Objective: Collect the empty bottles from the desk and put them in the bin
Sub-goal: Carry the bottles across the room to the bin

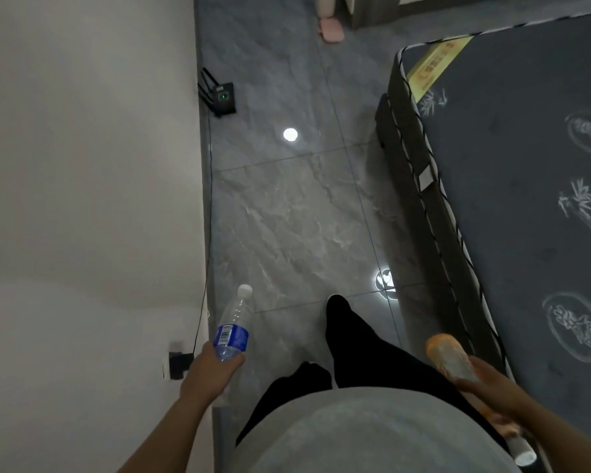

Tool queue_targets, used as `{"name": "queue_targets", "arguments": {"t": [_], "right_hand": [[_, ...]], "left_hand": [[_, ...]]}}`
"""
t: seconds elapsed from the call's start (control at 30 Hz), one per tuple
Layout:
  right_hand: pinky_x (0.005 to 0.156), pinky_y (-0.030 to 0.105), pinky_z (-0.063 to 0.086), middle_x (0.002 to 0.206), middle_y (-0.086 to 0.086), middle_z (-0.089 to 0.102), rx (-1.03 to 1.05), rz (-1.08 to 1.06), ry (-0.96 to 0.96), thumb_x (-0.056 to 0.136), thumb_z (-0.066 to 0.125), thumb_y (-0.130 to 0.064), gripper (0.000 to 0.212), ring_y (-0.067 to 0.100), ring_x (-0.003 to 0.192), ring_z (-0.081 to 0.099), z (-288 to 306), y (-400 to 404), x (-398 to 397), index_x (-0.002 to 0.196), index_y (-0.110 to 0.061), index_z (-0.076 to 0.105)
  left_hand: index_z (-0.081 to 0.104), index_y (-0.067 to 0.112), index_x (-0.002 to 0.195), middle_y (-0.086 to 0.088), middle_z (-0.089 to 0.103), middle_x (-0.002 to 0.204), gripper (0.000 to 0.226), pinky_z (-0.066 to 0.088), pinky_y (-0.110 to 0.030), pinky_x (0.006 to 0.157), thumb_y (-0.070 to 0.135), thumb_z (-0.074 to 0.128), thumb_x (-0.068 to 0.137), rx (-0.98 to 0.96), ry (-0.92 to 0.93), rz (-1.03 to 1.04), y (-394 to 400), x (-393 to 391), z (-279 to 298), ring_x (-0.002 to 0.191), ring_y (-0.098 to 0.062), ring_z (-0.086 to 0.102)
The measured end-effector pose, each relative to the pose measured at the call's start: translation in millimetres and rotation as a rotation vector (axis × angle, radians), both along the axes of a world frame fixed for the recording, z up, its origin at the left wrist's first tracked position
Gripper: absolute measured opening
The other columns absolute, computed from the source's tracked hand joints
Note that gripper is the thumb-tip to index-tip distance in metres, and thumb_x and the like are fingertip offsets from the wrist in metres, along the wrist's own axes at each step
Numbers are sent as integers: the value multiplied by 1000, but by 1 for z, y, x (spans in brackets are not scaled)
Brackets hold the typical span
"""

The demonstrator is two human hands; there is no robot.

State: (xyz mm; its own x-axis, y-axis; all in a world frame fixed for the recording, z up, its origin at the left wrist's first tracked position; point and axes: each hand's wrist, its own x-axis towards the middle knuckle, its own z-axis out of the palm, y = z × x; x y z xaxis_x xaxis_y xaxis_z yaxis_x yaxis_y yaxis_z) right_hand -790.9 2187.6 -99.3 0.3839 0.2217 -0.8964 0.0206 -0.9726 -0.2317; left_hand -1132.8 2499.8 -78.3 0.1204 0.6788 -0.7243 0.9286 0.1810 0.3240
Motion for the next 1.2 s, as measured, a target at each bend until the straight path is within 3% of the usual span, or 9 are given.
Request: {"name": "queue_targets", "arguments": {"t": [0.17,0.27,0.33,0.5,0.83,0.93,1.0,1.1,1.2], "right_hand": [[106,43,35,138,16,50,80,21,-97,83,68,-24,68,34,124,48,1,67,71,142,-13,35],[98,35,34,140,15,48,109,83,-129,85,66,-25,66,31,125,47,7,116,114,141,-13,34],[100,36,34,142,14,46,140,96,-137,85,65,-26,68,31,126,47,11,147,135,143,-15,32],[107,41,32,149,11,38,124,123,-113,85,64,-33,78,33,132,41,13,220,178,148,-21,21],[104,36,33,144,15,44,11,78,-75,84,66,-25,73,32,129,44,3,308,233,145,-11,27],[96,34,36,136,14,50,-12,49,-46,85,66,-28,67,28,114,51,3,328,250,142,-13,33],[92,33,36,134,16,52,-25,38,-37,86,63,-30,64,26,108,51,5,344,265,140,-14,34],[96,36,37,138,16,49,-39,-10,-46,85,64,-34,70,32,121,50,1,374,292,143,-14,31],[97,37,37,137,15,50,-2,-23,-43,83,68,-29,69,29,117,50,-6,413,330,142,-15,34]], "left_hand": [[50,3,119,-16,63,103,53,45,-31,72,32,68,78,-7,20,77,31,44,-9,87,-25,60],[49,1,120,-17,63,104,56,45,-31,72,30,70,78,-65,37,138,39,57,-12,88,-27,60],[49,-1,119,-18,63,103,55,45,-32,73,31,69,78,-89,60,169,43,62,-13,89,-28,60],[53,-7,117,-26,63,108,49,47,-40,90,26,65,83,-162,118,231,83,87,-20,98,-35,61],[48,4,119,-12,58,99,69,41,-31,75,41,70,66,-122,53,182,255,194,-3,86,-27,56],[46,5,123,-11,58,101,81,40,-30,74,48,61,56,-85,41,108,315,236,8,86,-25,54],[48,5,121,-10,59,98,81,40,-30,70,48,60,54,-50,7,98,347,264,13,82,-23,55],[49,8,119,-9,59,97,78,40,-31,73,49,61,54,-22,-14,81,390,304,11,84,-24,56],[50,9,117,-10,59,98,74,41,-31,76,48,60,55,-24,-6,74,425,341,5,86,-26,57]]}}
